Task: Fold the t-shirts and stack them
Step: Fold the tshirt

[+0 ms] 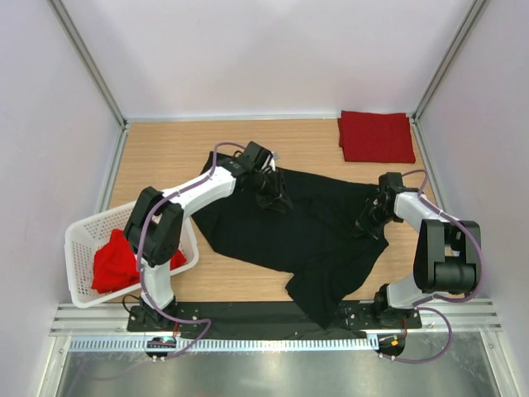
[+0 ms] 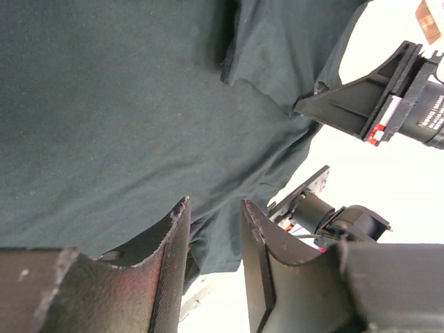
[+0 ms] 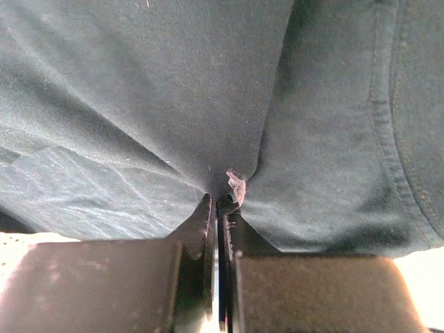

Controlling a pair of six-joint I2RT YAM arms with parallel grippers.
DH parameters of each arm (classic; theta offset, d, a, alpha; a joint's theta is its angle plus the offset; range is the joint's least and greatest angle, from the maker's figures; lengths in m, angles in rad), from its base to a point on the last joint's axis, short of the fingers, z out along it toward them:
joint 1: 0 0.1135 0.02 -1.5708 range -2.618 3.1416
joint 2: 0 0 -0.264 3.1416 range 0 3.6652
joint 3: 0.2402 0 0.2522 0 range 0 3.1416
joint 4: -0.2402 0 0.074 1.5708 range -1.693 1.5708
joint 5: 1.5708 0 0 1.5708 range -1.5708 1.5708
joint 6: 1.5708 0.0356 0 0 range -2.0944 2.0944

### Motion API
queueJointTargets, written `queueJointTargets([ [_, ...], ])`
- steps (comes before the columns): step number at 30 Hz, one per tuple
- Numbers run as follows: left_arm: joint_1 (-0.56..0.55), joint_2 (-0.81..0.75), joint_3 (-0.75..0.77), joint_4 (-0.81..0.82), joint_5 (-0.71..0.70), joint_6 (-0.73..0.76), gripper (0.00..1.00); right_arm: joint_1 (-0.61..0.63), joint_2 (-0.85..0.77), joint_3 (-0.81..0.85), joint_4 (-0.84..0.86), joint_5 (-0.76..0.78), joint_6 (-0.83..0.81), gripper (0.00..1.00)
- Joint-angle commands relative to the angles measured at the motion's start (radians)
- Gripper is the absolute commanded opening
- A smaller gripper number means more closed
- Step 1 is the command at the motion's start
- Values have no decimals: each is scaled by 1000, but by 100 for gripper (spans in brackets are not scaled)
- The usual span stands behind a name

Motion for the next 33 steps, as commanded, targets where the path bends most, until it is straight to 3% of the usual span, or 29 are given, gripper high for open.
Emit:
queueJointTargets([
  [1,2,-53,-1,2,-13,23,36,-4,-44,40,-68,13,19,1],
  [10,4,-11,45,-11,-2,35,35,-4,-113,54,-188,61,33,4],
  [18,30,-6,89,-55,-10,61,37,-4,-67,84,-191,70,4,25],
  [20,50,-7,91,-68,-10,69,38,-4,-67,103,-207,110,-2,36],
  [24,120,-1,102,-92,-7,95,40,-2,-71,193,-201,228,13,43],
  [28,211,43,138,-138,7,140,40,-2,27,298,-132,346,47,45],
  [33,223,74,223,-276,-71,291,44,-2,195,471,-75,403,79,47],
])
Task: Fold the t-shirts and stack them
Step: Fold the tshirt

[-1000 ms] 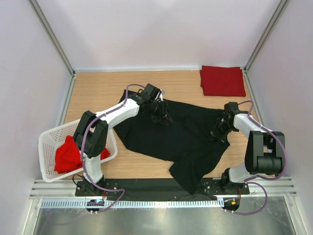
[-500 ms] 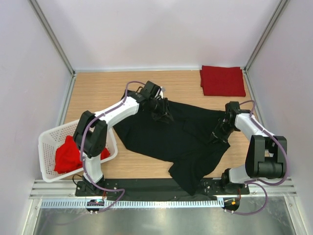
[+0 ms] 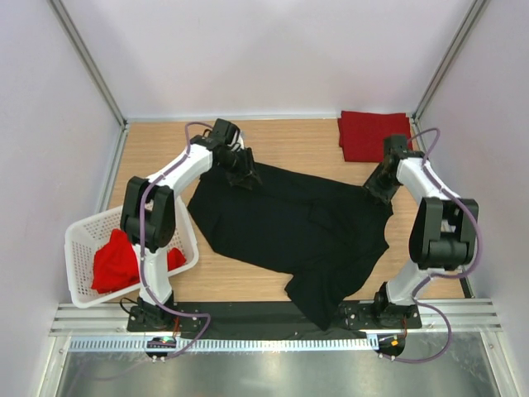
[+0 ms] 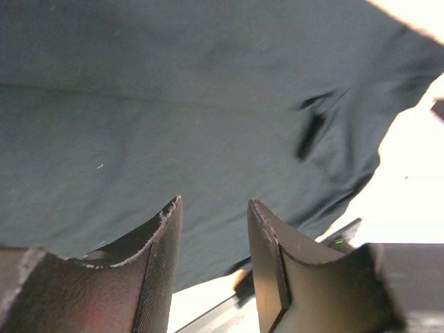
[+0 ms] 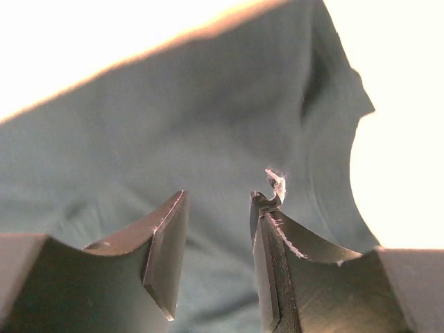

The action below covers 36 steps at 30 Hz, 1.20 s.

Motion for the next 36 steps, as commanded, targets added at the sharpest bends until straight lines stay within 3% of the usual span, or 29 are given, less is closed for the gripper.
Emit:
queueJointTargets([
  [1,-17,-10,47,-120,-38,136,44,-2,96,118,62,96,46,47],
  [5,-6,-7,39,-144,-13,220,45,-4,286,201,153,113,57,44],
  [9,5,-17,10,-134,30,243,47,-10,405,288,140,183,52,42],
  [19,26,-37,-2,-147,44,211,51,-68,570,448,131,395,-83,47],
  [25,25,-39,32,-238,-117,173,51,-82,531,488,144,394,-190,49],
  [31,-13,-2,105,-376,-335,128,53,-53,453,572,1,380,-135,54],
  [36,-102,61,170,-454,-496,107,56,16,252,419,42,329,-105,59],
])
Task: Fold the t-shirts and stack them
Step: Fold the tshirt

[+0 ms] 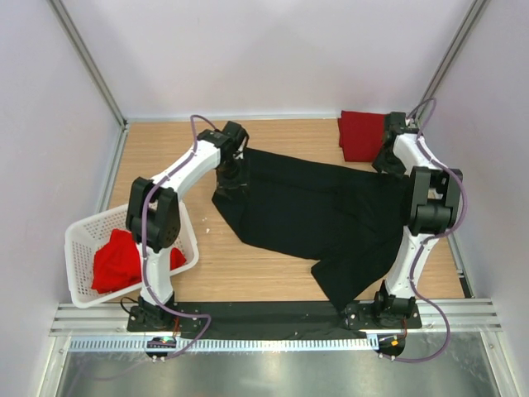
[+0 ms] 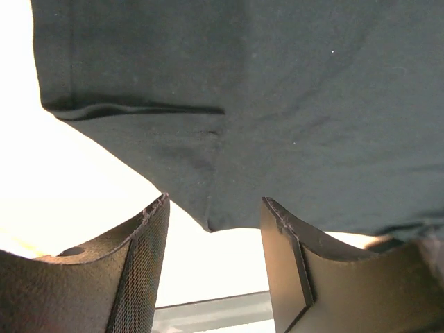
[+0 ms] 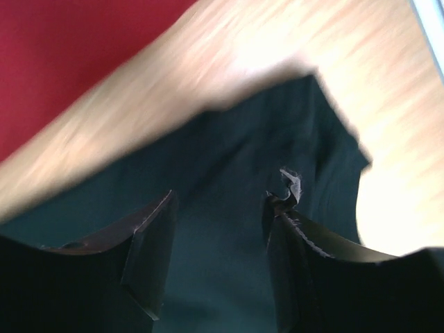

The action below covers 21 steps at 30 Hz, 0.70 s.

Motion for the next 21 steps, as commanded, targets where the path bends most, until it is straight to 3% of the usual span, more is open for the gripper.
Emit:
queueJointTargets([
  [1,-70,64,69,-101,-194,-28,56,80,-207,-64,-22,-45,31,59],
  [11,-113,99,-34,-10,-257,-60,49,426,-549,-355,-74,-144,37,58],
  [21,-133,145,-51,13,-275,-52,43,479,-876,-517,-212,-119,-12,53],
])
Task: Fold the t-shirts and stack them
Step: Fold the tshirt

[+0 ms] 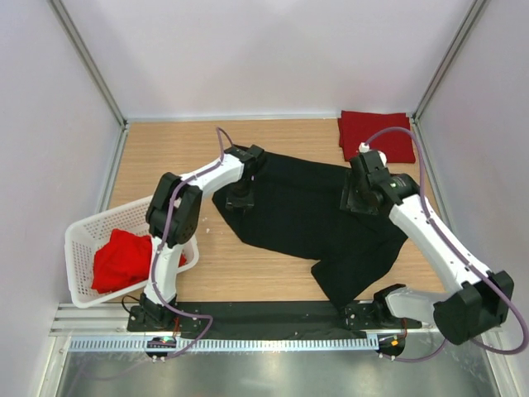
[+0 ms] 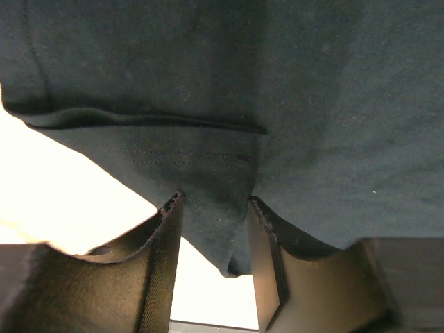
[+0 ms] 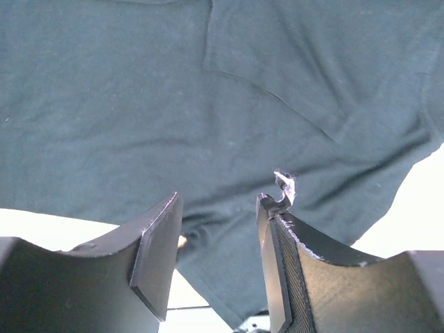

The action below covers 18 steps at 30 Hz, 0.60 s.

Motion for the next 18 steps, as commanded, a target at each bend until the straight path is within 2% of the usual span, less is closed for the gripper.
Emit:
queueJointTargets([
  [1,-5,-1,-18,26,-40,-12,38,-1,-71,-15,-61,-17,-37,53],
  [8,-5,-106,-96,64,-28,-64,23,17,-25,-83,-198,-342,-128,48],
  [12,-5,-162,-162,99,17,-109,20,105,-87,-169,-236,-315,-90,47],
  [15,-5,-192,-199,132,30,-141,14,155,-98,-244,-245,-365,-14,47],
  [16,-5,-199,-220,141,29,-147,9,169,-94,-265,-248,-368,37,47],
  [18,-5,-218,-234,142,23,-167,6,203,-123,-323,-241,-338,96,48],
])
